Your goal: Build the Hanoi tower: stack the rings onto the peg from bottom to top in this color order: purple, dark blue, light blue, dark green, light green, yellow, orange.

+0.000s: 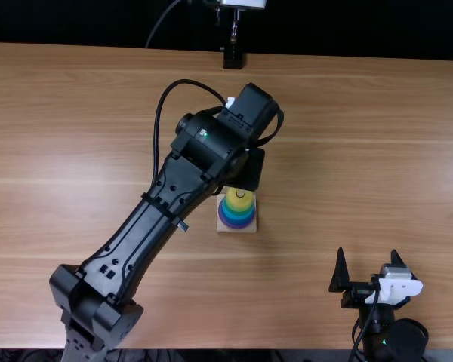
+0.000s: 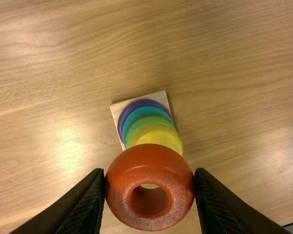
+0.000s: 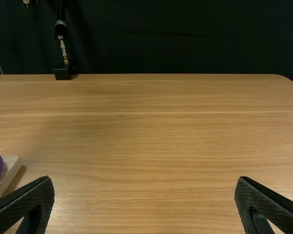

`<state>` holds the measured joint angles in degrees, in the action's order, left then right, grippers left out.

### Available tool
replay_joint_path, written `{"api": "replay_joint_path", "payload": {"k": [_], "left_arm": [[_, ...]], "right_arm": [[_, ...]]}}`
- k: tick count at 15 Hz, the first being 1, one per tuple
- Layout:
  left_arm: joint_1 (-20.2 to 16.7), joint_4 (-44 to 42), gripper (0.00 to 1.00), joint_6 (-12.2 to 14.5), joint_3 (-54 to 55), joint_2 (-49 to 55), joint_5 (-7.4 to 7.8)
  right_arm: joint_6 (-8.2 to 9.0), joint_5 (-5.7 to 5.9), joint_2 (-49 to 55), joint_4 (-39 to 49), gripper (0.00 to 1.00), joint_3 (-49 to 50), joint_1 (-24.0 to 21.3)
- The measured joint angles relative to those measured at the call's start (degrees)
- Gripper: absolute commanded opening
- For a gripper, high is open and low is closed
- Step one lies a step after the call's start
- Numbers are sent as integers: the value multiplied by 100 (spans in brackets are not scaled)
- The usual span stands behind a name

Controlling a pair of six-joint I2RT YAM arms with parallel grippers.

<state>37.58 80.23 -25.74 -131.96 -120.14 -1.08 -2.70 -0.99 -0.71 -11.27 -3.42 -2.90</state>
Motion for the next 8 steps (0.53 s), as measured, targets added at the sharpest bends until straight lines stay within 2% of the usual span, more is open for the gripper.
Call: {"api": "replay_joint_path", "payload": {"k": [8], "left_arm": [[179, 26, 0, -31, 0, -13, 0]], "right_arm": [[-2, 2, -2, 2, 100, 0, 0]]}}
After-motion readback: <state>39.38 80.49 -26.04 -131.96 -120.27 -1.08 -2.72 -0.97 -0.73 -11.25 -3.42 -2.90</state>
